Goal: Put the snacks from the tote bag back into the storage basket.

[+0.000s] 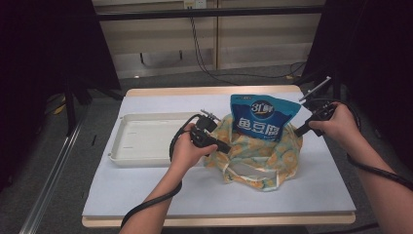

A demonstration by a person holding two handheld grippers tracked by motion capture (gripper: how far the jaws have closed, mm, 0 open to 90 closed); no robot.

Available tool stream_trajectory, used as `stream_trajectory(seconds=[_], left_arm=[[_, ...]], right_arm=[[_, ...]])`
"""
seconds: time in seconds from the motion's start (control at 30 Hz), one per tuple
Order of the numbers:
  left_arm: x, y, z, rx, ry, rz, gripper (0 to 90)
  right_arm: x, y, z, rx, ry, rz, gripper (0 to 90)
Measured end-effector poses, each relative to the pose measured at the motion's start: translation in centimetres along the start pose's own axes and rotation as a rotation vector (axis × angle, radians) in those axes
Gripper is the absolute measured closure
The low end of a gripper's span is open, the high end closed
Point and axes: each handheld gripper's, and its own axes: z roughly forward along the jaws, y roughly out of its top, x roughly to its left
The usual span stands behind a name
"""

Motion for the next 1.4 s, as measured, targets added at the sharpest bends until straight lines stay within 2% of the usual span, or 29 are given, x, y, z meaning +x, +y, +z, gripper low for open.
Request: stream_trajectory(seconds=[0.03,0.07,0.1,0.13,0.2,0.23,0.27,0.3,0.33,0.43,0.6,0.67,0.7,0.77,1.0,1.1,1.13,1.2,1.33,1.4], left_arm=[[0.0,0.3,-0.4,-0.006,-0.011,0.007,68.1],[-0.1,0.6,-0.9,0.002,0.008,0.009,66.0],[-0.2,0.8,-1.1,-0.020,0.009,0.008,63.9],[-0.3,1.2,-1.6,-0.014,0.027,0.020,61.2],[-0.3,1.8,-2.1,-0.042,0.015,0.022,57.0],[-0.5,2.1,-2.5,-0.035,0.035,0.030,54.8],[-0.5,2.4,-2.7,-0.053,0.035,0.032,52.2],[-0.5,2.8,-3.0,-0.049,0.047,0.039,48.7],[-0.5,3.1,-3.2,-0.057,0.042,0.038,48.4],[-0.4,3.9,-3.6,-0.065,0.050,0.044,46.9],[-0.2,5.2,-3.6,-0.077,0.070,0.063,40.6],[-0.1,5.8,-3.7,-0.073,0.074,0.070,40.2],[-0.1,6.0,-3.7,-0.087,0.070,0.061,40.2],[0.0,6.5,-3.7,-0.093,0.070,0.066,39.5],[-0.1,7.8,-3.7,-0.118,0.065,0.104,37.6],[0.0,8.4,-3.4,-0.122,0.068,0.116,37.4],[-0.1,8.6,-3.4,-0.126,0.067,0.109,37.4],[-0.2,9.0,-3.2,-0.125,0.066,0.123,37.8],[-0.6,10.0,-2.9,-0.129,0.049,0.152,39.6],[-0.8,10.4,-2.9,-0.134,0.041,0.156,41.3]], right_arm=[[0.0,0.0,-0.2,0.000,-0.003,-0.007,74.1],[0.0,0.0,-0.3,-0.014,0.007,-0.018,72.0],[0.1,-0.1,-0.5,-0.019,0.008,-0.004,70.2],[0.0,-0.1,-0.6,-0.026,0.007,-0.015,67.1],[0.0,-0.2,-0.9,-0.026,-0.002,-0.024,60.4],[0.1,-0.2,-1.0,-0.022,-0.003,-0.014,57.6],[0.1,-0.2,-1.2,-0.020,-0.011,-0.011,52.8],[0.1,-0.3,-1.3,-0.030,-0.012,-0.027,48.3],[0.2,-0.3,-1.5,-0.022,-0.015,-0.014,47.6],[0.1,-0.4,-1.7,-0.036,-0.013,-0.042,39.9],[0.3,-0.5,-1.7,-0.036,-0.006,-0.045,32.4],[0.2,-0.6,-1.7,-0.039,-0.002,-0.049,31.1],[0.3,-0.6,-1.8,-0.028,-0.005,-0.040,29.5],[0.3,-0.6,-1.8,-0.040,0.003,-0.055,29.0],[0.6,-0.6,-1.9,-0.044,0.007,-0.067,25.1],[0.7,-0.6,-2.1,-0.033,0.008,-0.053,24.5],[0.7,-0.6,-2.0,-0.041,0.001,-0.058,24.3],[0.7,-0.6,-2.0,-0.042,0.007,-0.074,24.1],[0.7,-0.5,-1.8,-0.045,0.006,-0.077,23.4],[0.7,-0.5,-1.8,-0.034,0.004,-0.061,23.0]])
